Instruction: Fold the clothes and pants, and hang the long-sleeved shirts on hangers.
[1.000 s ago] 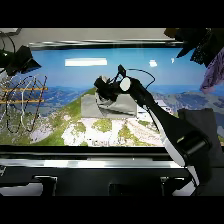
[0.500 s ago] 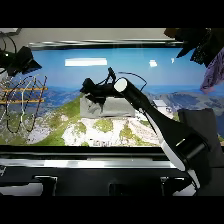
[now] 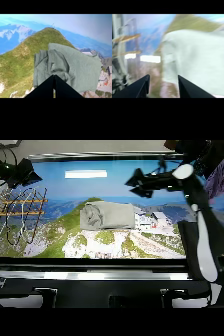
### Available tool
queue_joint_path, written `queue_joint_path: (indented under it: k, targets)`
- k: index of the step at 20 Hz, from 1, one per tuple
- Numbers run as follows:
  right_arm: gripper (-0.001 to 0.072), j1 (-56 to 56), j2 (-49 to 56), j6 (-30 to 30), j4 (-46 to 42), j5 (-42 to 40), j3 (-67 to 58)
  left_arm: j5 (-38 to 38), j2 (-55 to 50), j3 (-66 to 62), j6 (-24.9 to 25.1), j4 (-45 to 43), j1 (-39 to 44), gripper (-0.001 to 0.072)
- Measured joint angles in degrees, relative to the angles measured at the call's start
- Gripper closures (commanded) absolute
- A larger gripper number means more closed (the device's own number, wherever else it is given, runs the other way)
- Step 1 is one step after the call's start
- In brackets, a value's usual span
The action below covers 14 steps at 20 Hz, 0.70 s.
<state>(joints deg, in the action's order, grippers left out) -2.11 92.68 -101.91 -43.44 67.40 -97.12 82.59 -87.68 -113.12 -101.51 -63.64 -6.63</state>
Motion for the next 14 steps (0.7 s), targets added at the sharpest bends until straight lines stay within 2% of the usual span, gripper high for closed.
queue_joint_path:
  k: [3,6,10,14]
  targets:
    - [0.0231,7.82,1.07,4.00,-2.08,4.15,2.45,0.02,0.00,0.00,0.66,0.00,0.00,0.0690]
    - [0.0233,10.80,4.59,8.68,-1.68,6.25,5.68,0.07,0.00,0.00,1.62,-0.02,-0.02,0.0691]
    - [0.0235,10.29,10.40,14.25,2.12,7.19,8.44,0.13,0.00,0.00,2.21,-0.02,-0.02,0.0690]
    - [0.0235,7.15,14.91,17.22,3.67,6.71,9.18,0.15,0.00,0.00,2.40,-0.02,-0.02,0.0690]
